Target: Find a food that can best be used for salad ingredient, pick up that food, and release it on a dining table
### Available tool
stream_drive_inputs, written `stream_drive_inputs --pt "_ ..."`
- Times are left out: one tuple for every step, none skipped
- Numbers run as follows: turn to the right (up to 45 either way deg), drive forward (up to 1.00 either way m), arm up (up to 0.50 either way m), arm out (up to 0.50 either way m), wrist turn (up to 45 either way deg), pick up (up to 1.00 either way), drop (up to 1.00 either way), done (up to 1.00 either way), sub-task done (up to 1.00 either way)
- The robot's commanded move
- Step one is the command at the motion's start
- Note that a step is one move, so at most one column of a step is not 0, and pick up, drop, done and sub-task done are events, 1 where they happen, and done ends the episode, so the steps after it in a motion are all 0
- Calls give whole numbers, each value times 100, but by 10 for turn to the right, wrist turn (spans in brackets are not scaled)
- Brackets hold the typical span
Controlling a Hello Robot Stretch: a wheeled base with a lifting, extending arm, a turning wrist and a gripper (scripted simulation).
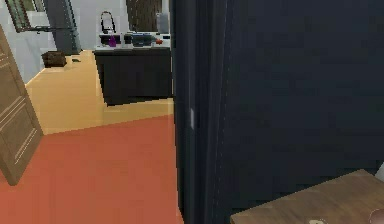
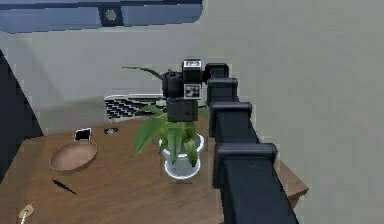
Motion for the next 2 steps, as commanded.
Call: stream_drive_inputs --pt "0 0 -12 0 0 0 0 0 0" --pt "0 0 0 0 0 100 0 0 0"
